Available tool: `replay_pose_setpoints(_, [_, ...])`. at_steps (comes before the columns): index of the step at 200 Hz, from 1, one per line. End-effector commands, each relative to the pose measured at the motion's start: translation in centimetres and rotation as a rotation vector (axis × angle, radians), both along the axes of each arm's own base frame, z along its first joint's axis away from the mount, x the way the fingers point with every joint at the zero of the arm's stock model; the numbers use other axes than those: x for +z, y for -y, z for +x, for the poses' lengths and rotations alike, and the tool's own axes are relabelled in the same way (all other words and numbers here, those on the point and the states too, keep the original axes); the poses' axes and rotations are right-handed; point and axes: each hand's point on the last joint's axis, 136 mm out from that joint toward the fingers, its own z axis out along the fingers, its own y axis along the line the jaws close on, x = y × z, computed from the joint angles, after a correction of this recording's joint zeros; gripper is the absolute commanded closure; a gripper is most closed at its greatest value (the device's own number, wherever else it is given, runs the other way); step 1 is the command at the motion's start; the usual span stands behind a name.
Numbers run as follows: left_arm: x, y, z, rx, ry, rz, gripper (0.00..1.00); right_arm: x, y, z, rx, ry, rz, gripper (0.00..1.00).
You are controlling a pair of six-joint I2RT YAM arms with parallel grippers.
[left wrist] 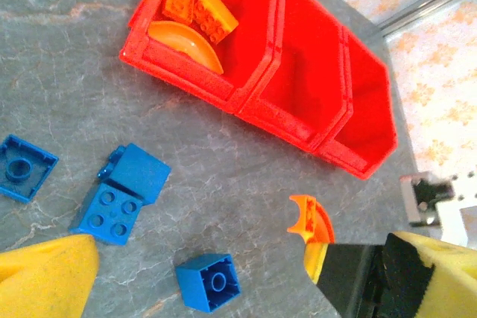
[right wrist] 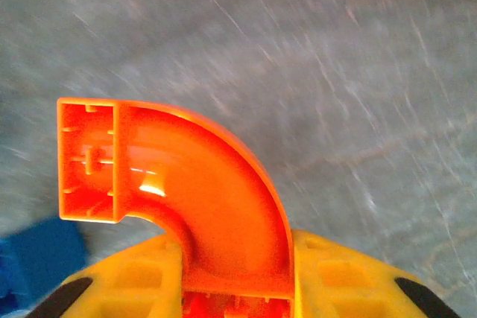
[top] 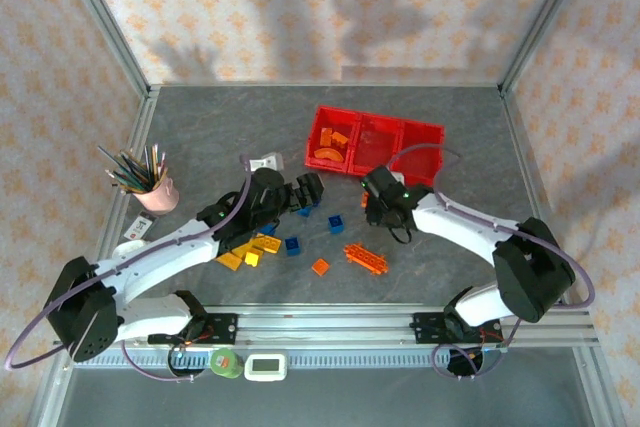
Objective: Sort the legos into containers by color
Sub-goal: Place the lego in the container, then pick up the lego from the bottom-center of the table.
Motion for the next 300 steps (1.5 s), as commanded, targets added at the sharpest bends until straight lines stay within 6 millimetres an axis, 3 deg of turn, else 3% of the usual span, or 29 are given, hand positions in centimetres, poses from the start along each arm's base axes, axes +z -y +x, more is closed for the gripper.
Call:
replay_pose_setpoints(1, [1.5,-1.9,0.8,0.049,0.042,0.014,0.01,2.0,-1.5,2.4,0.027,0.061,-0.008,0.73])
replay_pose_setpoints(39, [2.3,-4.3,2.0,0.093,0.058,0.031,0.01,4.9,-5.4,8.2,0.039,0.17,0.027,0.72])
replay_pose_setpoints(62, [2.7,-5.6,2.6,0.114,0.067,0.035,0.01,6.0,-6.9,12.0,0.018,0.232,0.014,0.71])
replay_pose_setpoints(122, [2.6,-7.1,4.0,0.13,0.07,0.063,0.01,5.4,-8.6,20.5,-0.02,0.288,-0.013,0.69])
replay_pose_setpoints(154, [2.8,-7.5,4.4,0.131,0.074,0.066,0.01,5.4,-9.3,22.8,-0.01,0.279,0.009,0.58])
replay_pose_setpoints(176, [3.0,-7.4,4.4,0.126,0.076,0.067,0.01,6.5,-9.6,22.7,0.013,0.29,0.015,0.48])
replay_pose_setpoints(210, [3.2,-7.2,4.3,0.117,0.074,0.061,0.01,8.2,-8.8,20.9,0.036,0.296,0.025,0.43])
replay_pose_setpoints(236, [3.2,-6.9,3.8,0.093,0.063,0.043,0.01,9.1,-7.9,17.7,0.052,0.292,0.059,0.39])
replay_pose_setpoints(279, [2.1,-5.9,2.5,0.051,0.028,0.014,0.01,7.9,-5.8,11.8,0.08,0.218,0.114,0.35])
replay_pose_setpoints(300, [1.8,-4.9,1.6,0.03,0.018,0.005,0.01,6.1,-4.7,8.6,0.096,0.159,0.113,0.32])
